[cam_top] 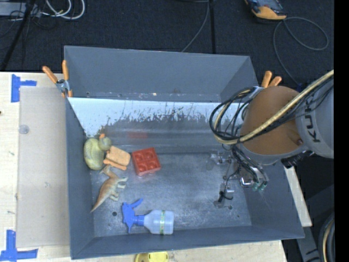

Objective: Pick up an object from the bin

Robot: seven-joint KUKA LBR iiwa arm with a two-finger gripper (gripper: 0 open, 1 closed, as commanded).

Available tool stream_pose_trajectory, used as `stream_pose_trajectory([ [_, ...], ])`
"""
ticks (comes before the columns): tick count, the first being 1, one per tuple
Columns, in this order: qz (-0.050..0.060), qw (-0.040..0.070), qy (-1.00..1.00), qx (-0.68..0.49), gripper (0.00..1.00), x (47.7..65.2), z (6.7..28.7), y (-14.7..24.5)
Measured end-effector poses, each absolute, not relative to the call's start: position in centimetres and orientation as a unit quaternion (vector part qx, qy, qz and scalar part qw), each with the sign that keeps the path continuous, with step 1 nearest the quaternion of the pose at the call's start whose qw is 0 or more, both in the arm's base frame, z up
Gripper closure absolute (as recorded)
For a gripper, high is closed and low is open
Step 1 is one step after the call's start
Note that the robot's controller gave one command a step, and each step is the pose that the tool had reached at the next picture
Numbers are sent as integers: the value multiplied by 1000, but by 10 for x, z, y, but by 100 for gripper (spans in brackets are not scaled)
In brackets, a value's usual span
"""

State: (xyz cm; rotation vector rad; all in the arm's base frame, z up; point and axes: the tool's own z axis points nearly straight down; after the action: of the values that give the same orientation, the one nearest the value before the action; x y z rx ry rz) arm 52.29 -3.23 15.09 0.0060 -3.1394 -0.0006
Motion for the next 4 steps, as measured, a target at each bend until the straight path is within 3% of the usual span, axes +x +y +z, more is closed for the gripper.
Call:
stream_pose_trajectory([
  [1,0,1,-1000,2,0,523,151,-32],
  [2,1,-2,-1000,21,0,524,137,-20],
  [3,-1,-1,-994,109,0,497,89,2],
  [4,1,0,-998,71,0,497,70,25],
])
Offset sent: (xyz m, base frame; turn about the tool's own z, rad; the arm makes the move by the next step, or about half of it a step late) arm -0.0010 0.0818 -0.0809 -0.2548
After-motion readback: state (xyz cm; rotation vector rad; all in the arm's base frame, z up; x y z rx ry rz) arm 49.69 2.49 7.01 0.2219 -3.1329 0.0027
